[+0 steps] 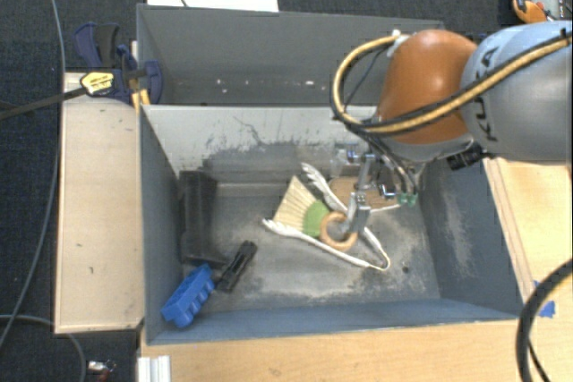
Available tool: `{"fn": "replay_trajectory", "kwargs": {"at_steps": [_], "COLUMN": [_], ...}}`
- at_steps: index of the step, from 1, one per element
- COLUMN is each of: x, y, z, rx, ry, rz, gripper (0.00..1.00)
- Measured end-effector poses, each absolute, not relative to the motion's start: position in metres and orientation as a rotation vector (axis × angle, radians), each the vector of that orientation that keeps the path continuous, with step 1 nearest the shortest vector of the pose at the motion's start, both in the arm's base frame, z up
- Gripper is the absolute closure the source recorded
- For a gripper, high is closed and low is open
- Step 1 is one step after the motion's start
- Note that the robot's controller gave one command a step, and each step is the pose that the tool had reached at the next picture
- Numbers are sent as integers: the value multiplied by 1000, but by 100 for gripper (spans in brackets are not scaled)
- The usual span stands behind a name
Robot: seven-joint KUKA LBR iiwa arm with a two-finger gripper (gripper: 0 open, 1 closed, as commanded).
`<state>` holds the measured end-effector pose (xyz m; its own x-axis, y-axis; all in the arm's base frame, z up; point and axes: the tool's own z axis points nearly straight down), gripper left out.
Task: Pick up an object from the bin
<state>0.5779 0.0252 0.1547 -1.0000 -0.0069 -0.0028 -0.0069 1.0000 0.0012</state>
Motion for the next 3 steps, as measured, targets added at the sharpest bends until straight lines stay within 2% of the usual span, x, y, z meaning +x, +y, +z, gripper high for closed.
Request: {"fn": "replay_trajectory", "kwargs": {"at_steps": [1,2,3], "x": [578,565,555], "y": [25,28,-18], "z": [155,134,112], "rx": [-11,35,-137], "ry": [3139,3128,3124], "rz": [2,2,0], "gripper": [0,0,0]}}
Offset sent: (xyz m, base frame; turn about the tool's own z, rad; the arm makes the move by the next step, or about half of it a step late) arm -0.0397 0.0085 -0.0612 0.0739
